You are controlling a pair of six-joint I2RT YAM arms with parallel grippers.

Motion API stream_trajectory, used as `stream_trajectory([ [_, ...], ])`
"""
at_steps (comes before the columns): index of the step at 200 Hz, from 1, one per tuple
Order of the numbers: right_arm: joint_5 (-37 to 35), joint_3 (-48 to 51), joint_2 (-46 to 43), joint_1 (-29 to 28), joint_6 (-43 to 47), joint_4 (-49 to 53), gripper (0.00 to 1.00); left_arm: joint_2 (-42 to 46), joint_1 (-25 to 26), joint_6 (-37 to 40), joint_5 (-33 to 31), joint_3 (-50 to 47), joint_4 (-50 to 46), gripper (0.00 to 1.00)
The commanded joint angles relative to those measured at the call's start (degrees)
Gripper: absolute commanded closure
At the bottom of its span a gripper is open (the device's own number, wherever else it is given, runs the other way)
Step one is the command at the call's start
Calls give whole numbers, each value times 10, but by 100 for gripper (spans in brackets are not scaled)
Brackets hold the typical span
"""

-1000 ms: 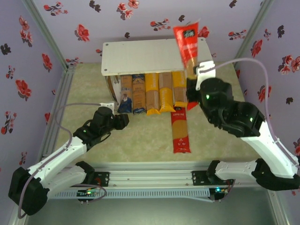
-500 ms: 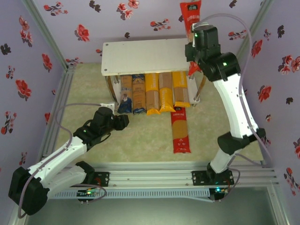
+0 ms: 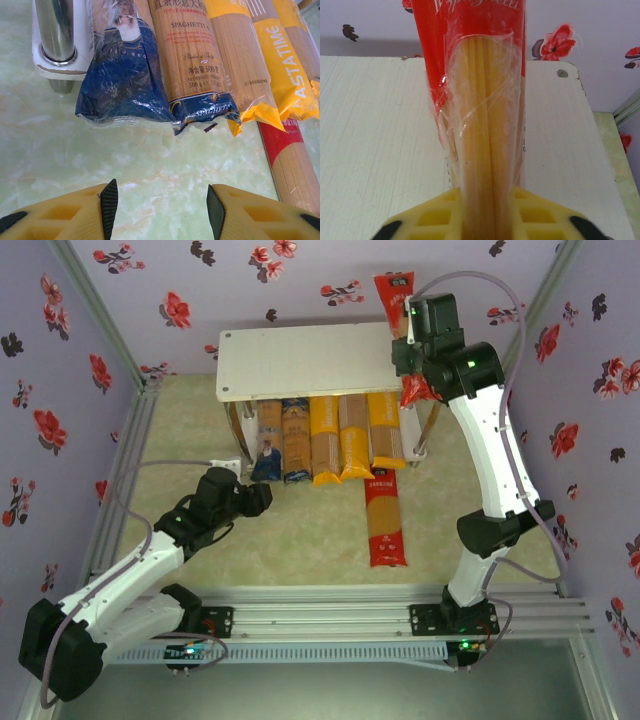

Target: Place and organize the pasta boxes and bags onto the shelf

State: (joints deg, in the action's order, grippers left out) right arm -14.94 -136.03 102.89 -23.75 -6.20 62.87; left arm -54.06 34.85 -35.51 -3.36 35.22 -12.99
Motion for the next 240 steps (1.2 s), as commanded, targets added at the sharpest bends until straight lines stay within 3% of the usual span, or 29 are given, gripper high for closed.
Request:
stream_trajectory([
  [1, -3, -17, 3, 5, -18, -35, 78, 5, -6, 13, 3, 14, -13, 47],
  [24, -7, -15, 9, 5, -30, -30, 93, 8, -8, 13, 4, 11, -13, 47],
  [54, -11, -11, 18, 5, -46, -30, 94, 12, -10, 14, 4, 9, -14, 47],
  [85, -19, -2, 21, 5, -58, -38, 65, 19, -12, 14, 3, 4, -16, 46],
  [126, -24, -2, 24, 5, -68, -49, 59, 27, -14, 12, 4, -4, -17, 46],
  [151, -15, 2, 13, 5, -72, -64, 41, 30, -15, 15, 3, -7, -21, 45],
  [166, -26, 5, -2, 5, -67, -83, 36, 29, -15, 22, 3, -7, -27, 45],
  [204, -82, 42, -98, 5, -45, -105, 34, 39, -15, 23, 4, -18, -34, 47],
  [240, -84, 302, -333, -5, -74, -149, 38, 58, -15, 27, -2, -28, -41, 51],
])
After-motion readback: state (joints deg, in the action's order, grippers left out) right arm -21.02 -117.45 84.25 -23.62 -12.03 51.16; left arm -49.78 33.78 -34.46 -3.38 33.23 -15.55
